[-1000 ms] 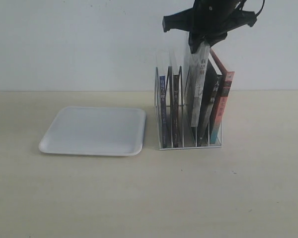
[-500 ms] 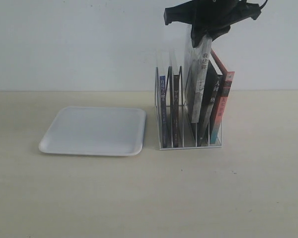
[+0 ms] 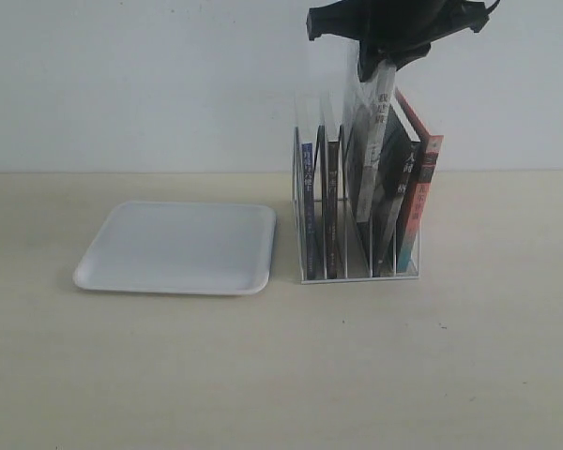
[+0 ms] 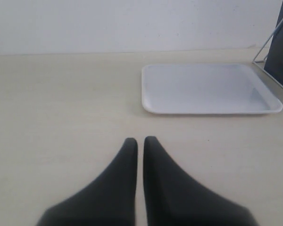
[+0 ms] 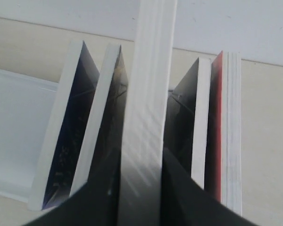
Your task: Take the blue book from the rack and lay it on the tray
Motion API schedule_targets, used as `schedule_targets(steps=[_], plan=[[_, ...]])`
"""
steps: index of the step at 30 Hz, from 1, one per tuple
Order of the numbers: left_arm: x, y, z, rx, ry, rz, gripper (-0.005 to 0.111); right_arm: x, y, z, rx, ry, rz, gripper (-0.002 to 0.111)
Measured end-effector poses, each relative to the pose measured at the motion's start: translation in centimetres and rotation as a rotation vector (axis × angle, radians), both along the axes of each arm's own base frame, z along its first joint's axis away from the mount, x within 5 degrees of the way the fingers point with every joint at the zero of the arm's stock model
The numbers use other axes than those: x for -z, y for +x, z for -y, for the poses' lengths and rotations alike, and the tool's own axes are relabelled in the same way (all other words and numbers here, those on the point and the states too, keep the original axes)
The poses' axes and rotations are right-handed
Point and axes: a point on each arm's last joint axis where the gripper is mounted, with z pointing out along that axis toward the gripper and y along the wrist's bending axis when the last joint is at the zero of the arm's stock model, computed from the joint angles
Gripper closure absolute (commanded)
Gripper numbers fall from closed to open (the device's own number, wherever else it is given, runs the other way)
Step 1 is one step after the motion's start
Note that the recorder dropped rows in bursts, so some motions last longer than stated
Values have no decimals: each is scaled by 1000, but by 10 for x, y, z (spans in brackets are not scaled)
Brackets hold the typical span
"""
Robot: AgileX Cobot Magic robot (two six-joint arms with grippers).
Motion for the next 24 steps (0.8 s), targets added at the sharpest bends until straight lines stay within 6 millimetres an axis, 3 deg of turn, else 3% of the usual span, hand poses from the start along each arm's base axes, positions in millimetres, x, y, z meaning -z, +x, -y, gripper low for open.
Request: schedule_targets(steps=[7,18,21,24], plan=[[0,0,0,0,0,0,103,0,2,-1,-4,11,16,109],[0,0,0,0,0,0,103,44,23,-12,-7,-20,-53,108],[0,0,0,0,0,0,103,52,26,-13,-8,-25,-62,98],[0,0,0,0,0,0,103,56,28,-14,-8,-32,-63,78]])
